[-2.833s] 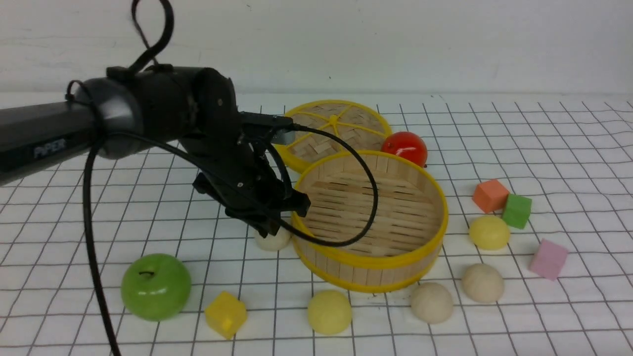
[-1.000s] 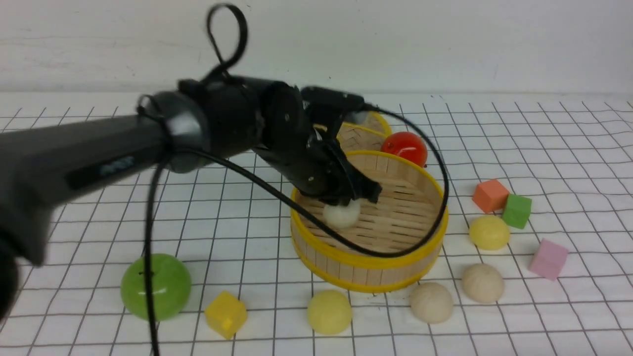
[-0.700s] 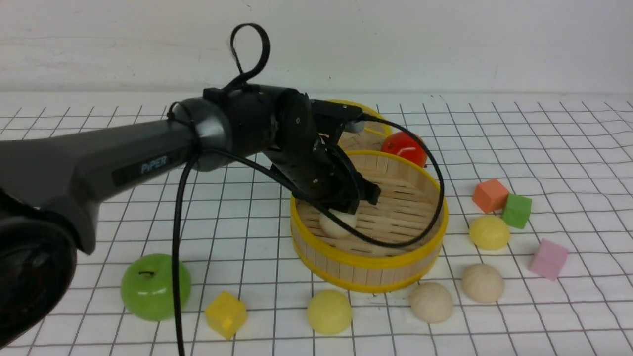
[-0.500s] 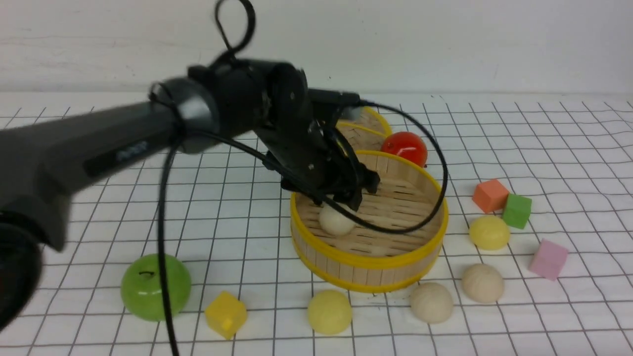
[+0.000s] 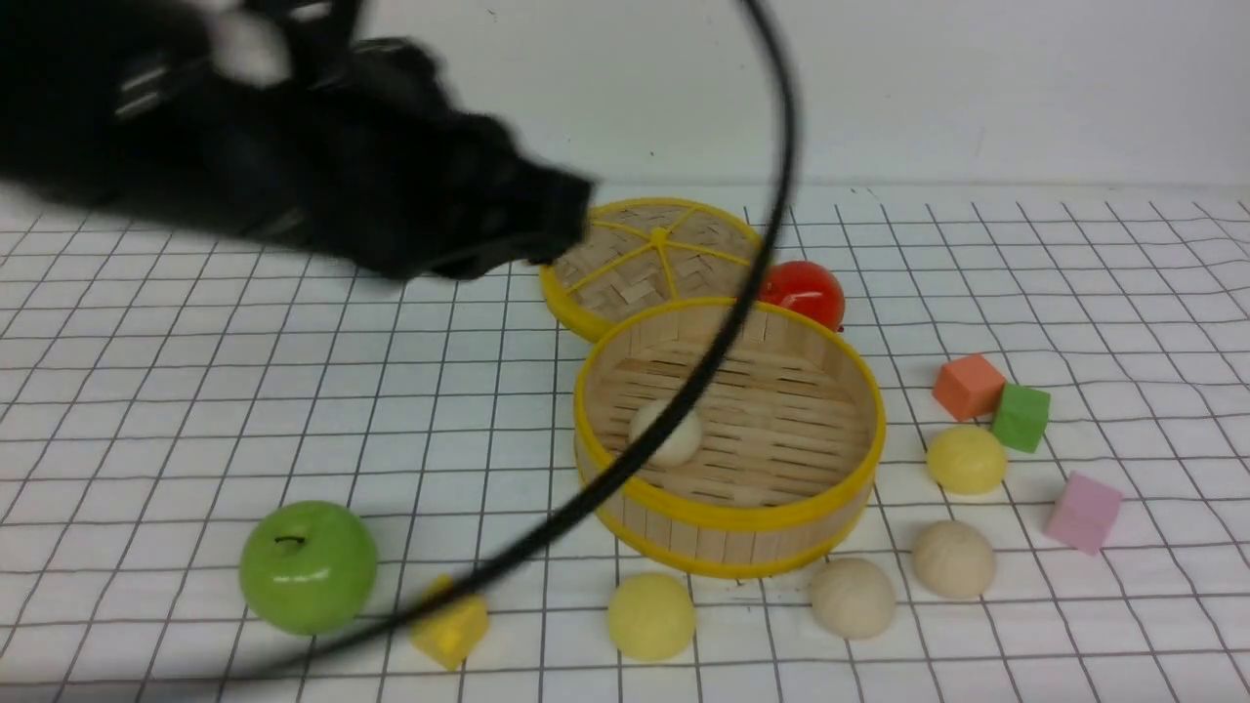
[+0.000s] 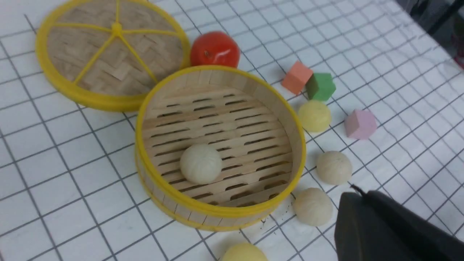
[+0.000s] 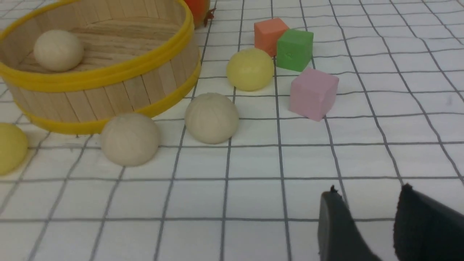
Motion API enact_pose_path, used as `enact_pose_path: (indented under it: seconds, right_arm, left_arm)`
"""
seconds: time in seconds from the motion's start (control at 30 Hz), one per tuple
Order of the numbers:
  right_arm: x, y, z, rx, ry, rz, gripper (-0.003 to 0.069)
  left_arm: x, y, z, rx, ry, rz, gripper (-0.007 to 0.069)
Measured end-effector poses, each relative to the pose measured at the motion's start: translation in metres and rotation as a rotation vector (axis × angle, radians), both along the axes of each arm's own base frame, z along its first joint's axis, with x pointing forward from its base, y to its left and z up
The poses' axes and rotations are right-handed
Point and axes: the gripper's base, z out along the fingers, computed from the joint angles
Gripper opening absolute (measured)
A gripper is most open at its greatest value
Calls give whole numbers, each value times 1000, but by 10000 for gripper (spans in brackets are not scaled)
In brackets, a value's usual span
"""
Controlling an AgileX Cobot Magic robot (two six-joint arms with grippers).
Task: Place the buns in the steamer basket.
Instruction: Use the right arm to grab a steamed stuffed bun
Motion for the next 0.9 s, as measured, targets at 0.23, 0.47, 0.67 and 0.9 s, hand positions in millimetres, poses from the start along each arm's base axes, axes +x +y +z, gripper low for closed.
enact_pose_path:
  seconds: [0.23,0.47,0.67,0.9]
  right_arm:
    - [3,2,18,559,-130,-61,241]
    - [1,12,80,502,-26,27,153]
    - [60,27,146,116,448,195,7]
    - [147,51,127,9,842,327,-1]
  left_arm:
    - [-91,64,-59,-153,-208,78,-13]
    - [-132,91,-110,-235,-298,102,-13]
    - [-140,96,-126,-246,-306,103,-13]
    - [-140,96,-129,-232,-288,96,-13]
